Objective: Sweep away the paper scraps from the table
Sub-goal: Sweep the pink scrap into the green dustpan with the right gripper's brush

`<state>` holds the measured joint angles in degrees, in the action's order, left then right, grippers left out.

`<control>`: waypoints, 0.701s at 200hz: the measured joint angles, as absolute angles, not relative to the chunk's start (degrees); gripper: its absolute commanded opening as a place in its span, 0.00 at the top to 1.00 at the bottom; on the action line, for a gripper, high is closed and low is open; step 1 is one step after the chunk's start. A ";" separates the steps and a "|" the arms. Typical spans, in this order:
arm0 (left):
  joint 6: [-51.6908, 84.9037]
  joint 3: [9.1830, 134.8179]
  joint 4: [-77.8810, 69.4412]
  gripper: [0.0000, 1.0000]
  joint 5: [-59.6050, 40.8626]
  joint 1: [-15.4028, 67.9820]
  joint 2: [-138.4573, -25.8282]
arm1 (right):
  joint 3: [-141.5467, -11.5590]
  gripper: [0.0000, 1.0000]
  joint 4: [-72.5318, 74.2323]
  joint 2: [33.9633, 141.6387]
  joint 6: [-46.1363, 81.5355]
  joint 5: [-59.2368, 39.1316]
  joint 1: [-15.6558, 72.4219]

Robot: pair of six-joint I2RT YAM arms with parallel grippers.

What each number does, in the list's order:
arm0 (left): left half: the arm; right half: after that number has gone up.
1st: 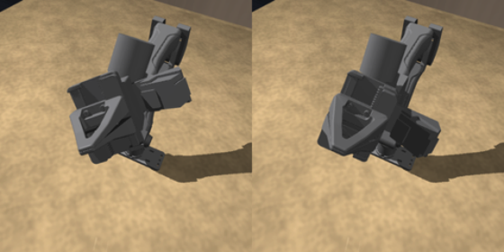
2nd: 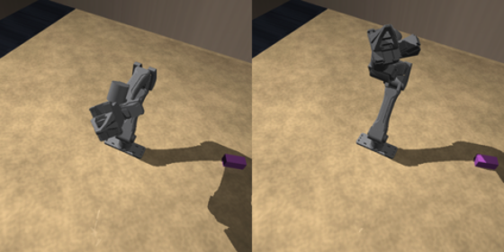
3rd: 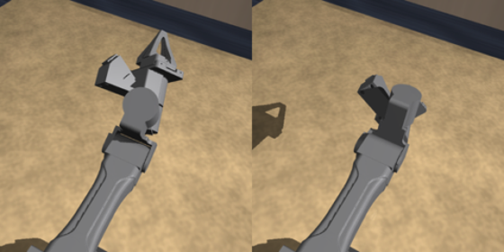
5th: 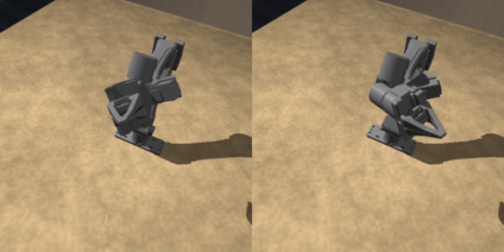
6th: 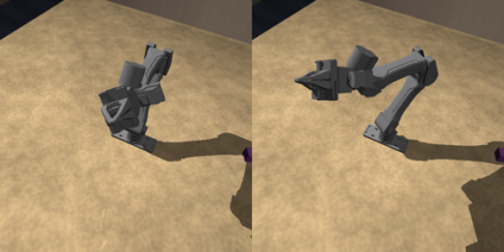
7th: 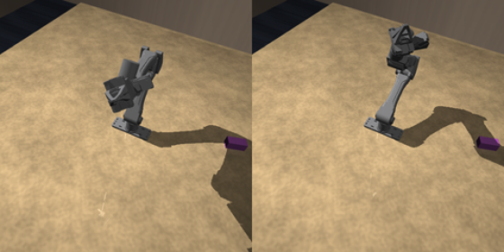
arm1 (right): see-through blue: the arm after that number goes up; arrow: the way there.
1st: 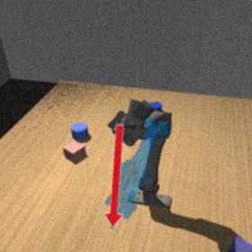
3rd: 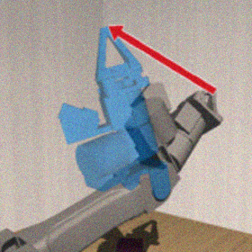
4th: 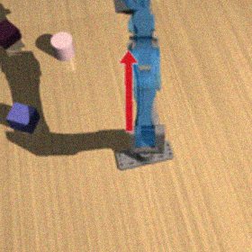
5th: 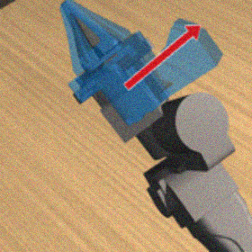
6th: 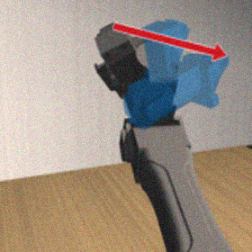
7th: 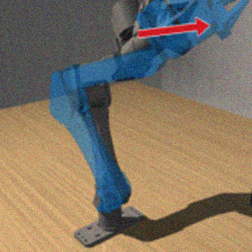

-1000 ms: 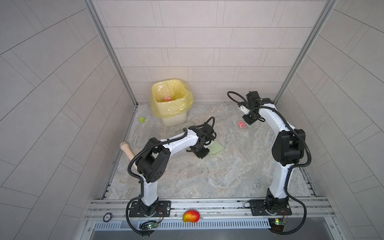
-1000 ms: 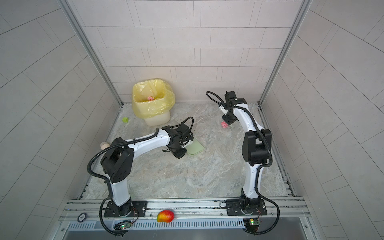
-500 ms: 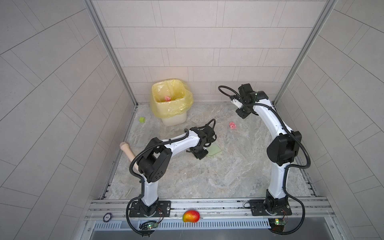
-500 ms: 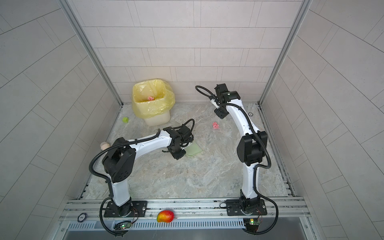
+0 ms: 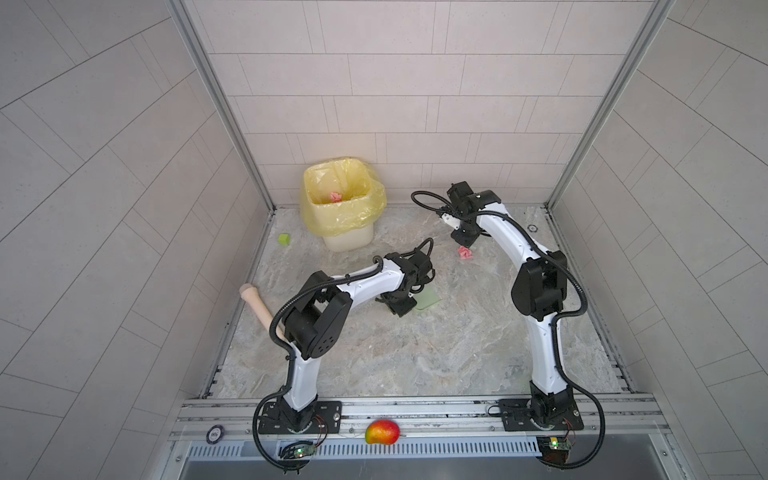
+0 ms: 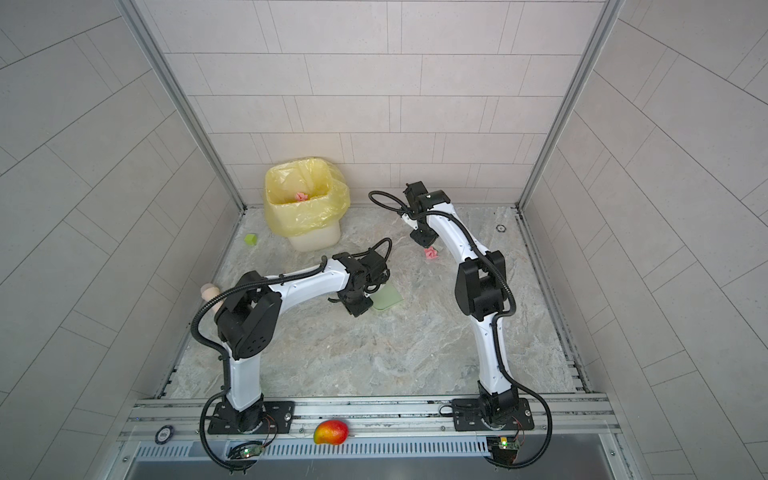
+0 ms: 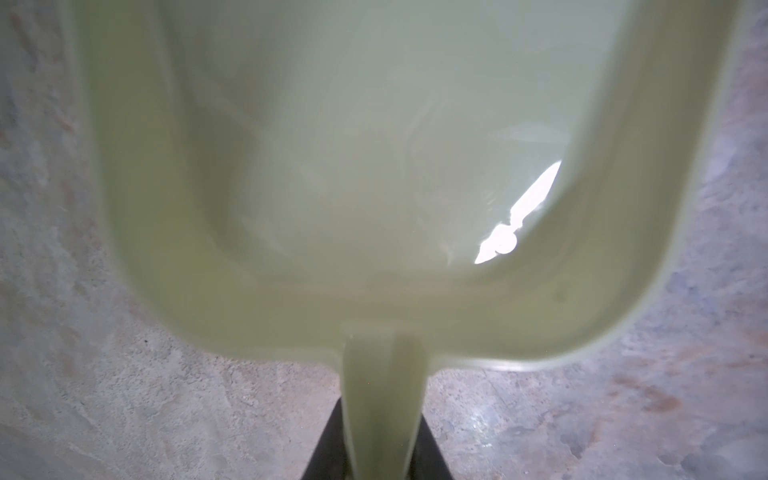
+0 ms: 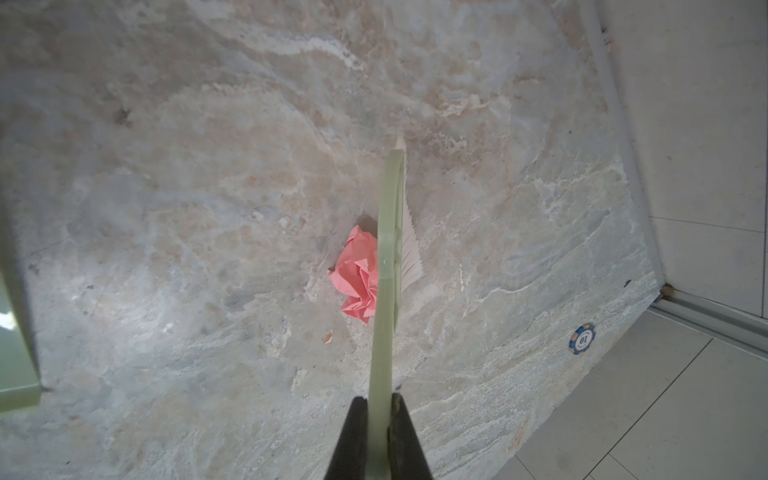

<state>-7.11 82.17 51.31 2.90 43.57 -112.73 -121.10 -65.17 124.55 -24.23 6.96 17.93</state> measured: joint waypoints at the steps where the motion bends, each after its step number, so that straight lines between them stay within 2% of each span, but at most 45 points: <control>1: -7.11 82.17 51.31 1.00 2.90 43.57 -112.75 | -120.95 1.00 -65.21 124.42 -24.18 6.90 17.98; 40: -7.14 82.17 51.22 1.00 2.74 43.64 -112.97 | -119.04 1.00 -69.97 120.73 -20.80 3.20 20.16; 76: -7.31 82.19 50.83 1.00 2.59 44.47 -113.01 | -123.55 1.00 -76.73 120.64 -15.88 -2.02 21.43; 140: -8.01 85.25 50.46 1.00 3.09 45.15 -115.68 | -132.77 1.00 -83.79 121.95 -7.88 3.79 20.84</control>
